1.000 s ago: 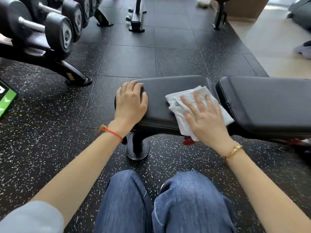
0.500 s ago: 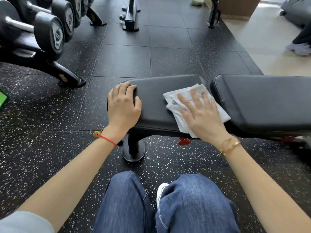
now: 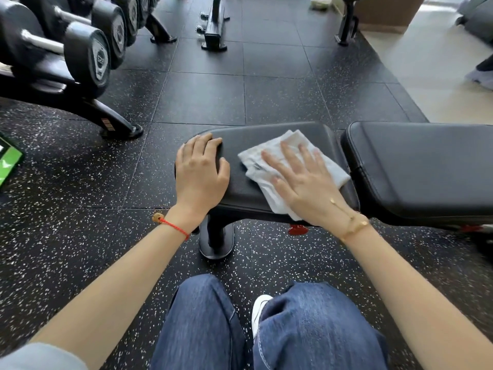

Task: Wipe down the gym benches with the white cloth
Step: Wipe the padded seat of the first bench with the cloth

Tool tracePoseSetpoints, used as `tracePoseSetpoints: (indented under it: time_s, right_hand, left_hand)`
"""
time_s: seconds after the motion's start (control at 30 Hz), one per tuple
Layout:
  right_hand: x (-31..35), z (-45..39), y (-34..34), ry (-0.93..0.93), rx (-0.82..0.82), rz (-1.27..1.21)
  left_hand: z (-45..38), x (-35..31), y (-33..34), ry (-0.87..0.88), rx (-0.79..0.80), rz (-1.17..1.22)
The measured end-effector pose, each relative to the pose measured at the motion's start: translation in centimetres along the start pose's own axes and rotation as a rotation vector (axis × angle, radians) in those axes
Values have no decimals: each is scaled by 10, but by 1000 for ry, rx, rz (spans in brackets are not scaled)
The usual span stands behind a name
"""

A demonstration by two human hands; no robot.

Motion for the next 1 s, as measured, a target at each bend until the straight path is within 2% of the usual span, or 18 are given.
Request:
tracePoseSetpoints:
  time_s: [0.1, 0.17, 0.23, 0.3, 0.37, 0.47, 0.53, 0.63, 0.7, 0.8, 1.0]
  right_hand:
    - [-46, -7, -1, 120, 3, 31]
    - [-78, -34, -6, 242, -3, 102]
    - [-88, -64, -8, 326, 11, 66]
    - [-67, -83, -2, 309, 35, 63]
    - [-24, -81, 4, 188, 26, 98]
    - [28, -40, 4, 13, -45, 106]
    - [27, -7, 4, -22, -41, 67]
    - [-21, 17, -3, 51, -26, 45]
    - [-58, 5, -5, 100, -7, 55]
    - [-97, -20, -7, 333, -2, -103]
    - [-59, 37, -6, 221, -84, -15]
  left_hand:
    - [-1, 1, 1, -2, 5, -8]
    - [-1, 1, 1, -4, 3, -10]
    - [-1, 1, 0, -9, -3, -6]
    - [-1, 2, 0, -13, -4, -8]
    - [-1, 2, 0, -18, -3, -3]
    - [-1, 2, 0, -16, -3, 10]
    - [-1, 2, 0, -11, -3, 15]
    - [-1, 2, 0, -7, -1, 19]
    - [0, 2, 0, -12, 1, 24]
    - [0, 2, -1, -15, 1, 21]
    - [0, 3, 0, -18, -4, 17]
Point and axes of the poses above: each hand's wrist, its own z-axis away from the middle knuckle, its own y-axis out of the palm, x = y × z, the point moved 10 cm from there along -z, towards the middle knuckle, and after that the axes turned 5 degrees about z, right-handed, at the moved point
